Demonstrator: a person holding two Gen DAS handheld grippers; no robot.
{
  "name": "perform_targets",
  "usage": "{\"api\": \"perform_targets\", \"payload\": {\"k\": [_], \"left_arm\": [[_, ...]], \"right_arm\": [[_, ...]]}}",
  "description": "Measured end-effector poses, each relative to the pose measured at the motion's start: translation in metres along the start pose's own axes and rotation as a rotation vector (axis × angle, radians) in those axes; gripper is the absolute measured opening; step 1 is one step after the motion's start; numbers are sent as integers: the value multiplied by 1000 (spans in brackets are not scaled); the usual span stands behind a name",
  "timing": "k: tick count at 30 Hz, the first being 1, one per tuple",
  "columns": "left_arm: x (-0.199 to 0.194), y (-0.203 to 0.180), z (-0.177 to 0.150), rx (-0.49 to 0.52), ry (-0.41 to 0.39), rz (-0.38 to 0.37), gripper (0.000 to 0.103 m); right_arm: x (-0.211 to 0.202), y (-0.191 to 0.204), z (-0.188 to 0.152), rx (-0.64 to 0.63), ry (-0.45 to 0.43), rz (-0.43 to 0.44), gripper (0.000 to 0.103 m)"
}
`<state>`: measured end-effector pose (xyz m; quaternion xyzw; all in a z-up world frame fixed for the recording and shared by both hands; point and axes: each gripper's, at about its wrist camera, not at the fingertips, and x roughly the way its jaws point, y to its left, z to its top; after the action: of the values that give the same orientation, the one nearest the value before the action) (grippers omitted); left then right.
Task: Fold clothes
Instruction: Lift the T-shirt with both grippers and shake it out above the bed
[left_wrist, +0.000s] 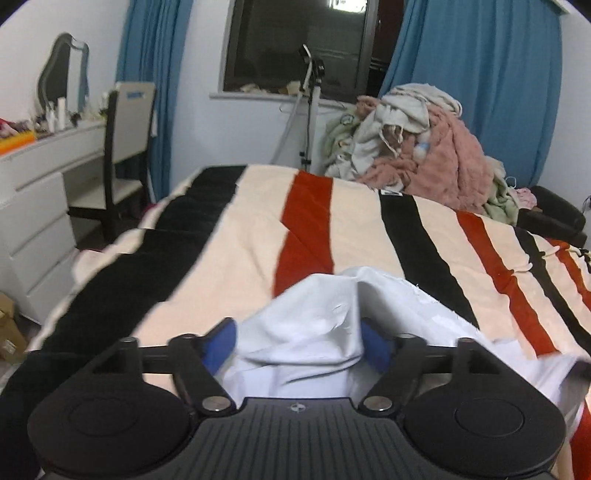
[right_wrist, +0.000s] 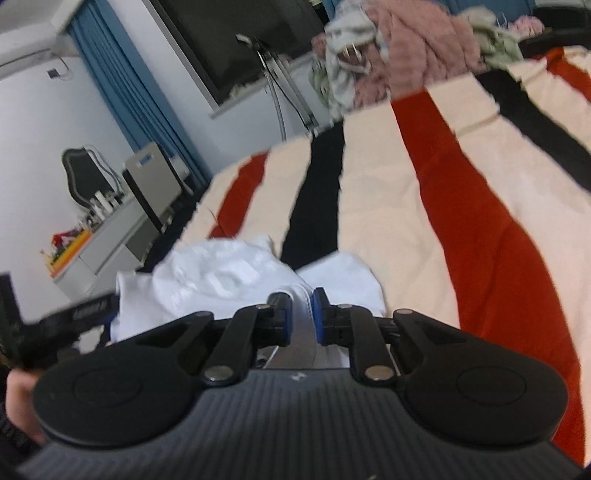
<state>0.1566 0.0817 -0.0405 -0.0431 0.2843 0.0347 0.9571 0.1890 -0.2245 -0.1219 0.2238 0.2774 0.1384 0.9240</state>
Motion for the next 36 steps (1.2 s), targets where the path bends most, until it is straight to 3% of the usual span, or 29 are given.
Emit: {"api": "perform_targets", "payload": {"k": [4,8,10,14,17,20,23,25,27,32,36], "left_arm": [[-47,5,-9,11,-49,25,82],[-93,-7,-29,42,-93,7,84],[-107,-25,-42,107,-105,-32,84],[-120,-81,-72,367,-137,-112,85],[-113,-126,-97,587,-191,-125,86],[-93,-156,-118,710,-239,-41,89],[-76,-167,-133,810,-237,68,89],[-74,-164,-133,800,-246,138,89],[-83,-153,-122,710,-276,168,89],[-116,-125,-94,449,-379,194,93],[-132,-118,-84,384,-412,209,93]], "right_arm": [[-21,8,3,-8,-70,4,14],[-35,13,1,-26,-90,-6,14],[-39,15,0,-29,-92,-9,14],[-41,17,-2,-25,-91,-9,14],[-40,16,-2,-20,-91,-10,14],[-42,15,-2,-12,-93,-13,14],[-44,14,-2,-2,-102,-14,15],[-46,14,-2,2,-111,-17,15],[-46,13,-2,1,-115,-23,15],[-45,17,-5,-36,-114,-39,15],[-44,27,-11,-95,-112,-60,16]]}}
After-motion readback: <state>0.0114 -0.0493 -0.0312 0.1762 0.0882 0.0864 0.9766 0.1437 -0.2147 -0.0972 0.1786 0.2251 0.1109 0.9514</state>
